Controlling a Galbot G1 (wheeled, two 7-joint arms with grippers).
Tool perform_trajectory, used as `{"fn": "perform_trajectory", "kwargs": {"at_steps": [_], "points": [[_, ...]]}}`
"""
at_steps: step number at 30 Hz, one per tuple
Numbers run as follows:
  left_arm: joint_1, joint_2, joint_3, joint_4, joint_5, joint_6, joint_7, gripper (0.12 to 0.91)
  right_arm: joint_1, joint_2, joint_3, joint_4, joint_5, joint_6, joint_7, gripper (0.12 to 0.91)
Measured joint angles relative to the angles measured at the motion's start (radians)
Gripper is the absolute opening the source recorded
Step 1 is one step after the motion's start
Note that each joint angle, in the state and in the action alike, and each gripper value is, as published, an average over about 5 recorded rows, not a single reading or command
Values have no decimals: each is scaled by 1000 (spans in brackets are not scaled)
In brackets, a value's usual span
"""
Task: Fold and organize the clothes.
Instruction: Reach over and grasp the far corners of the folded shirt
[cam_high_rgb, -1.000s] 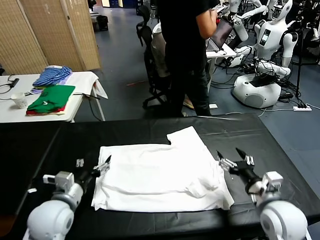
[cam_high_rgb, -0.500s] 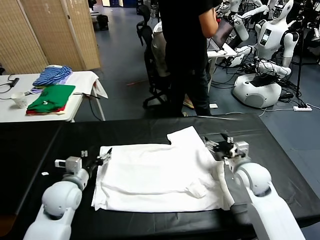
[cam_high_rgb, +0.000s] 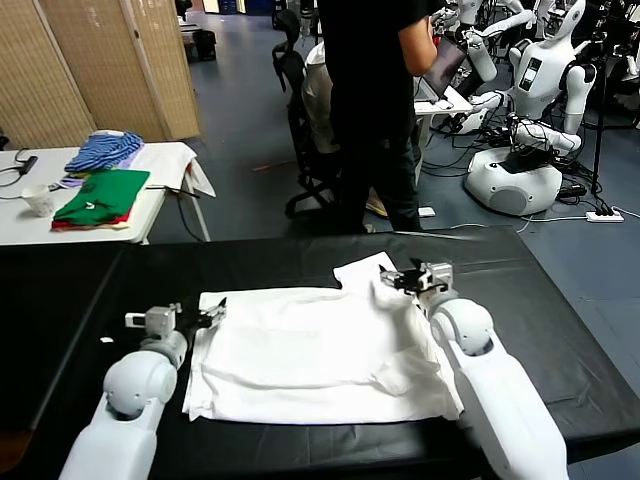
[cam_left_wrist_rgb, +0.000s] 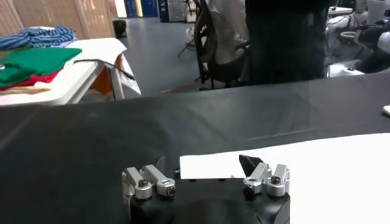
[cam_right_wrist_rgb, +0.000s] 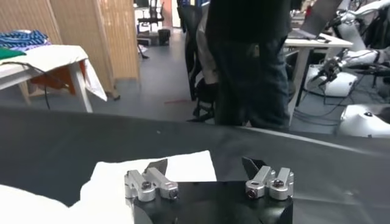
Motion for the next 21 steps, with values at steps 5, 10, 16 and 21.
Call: {"fn": "perform_trajectory", "kwargs": {"at_steps": [5,10,16,21], "points": [[-9,-9,4,16,1,4,-3,907,17,9,-7,-32,3,-1,2,907],[-19,-12,9,23,4,14,-14,907,22,6,-17,-47,9,-7,2,898],[-21,-13,10,29,4,26,-17,895,18,6,-28,-54,14,-18,5,763],[-19,-14,14,31,4,37,-14,810,26,6,-30,-61,28,-28,13,677]]}}
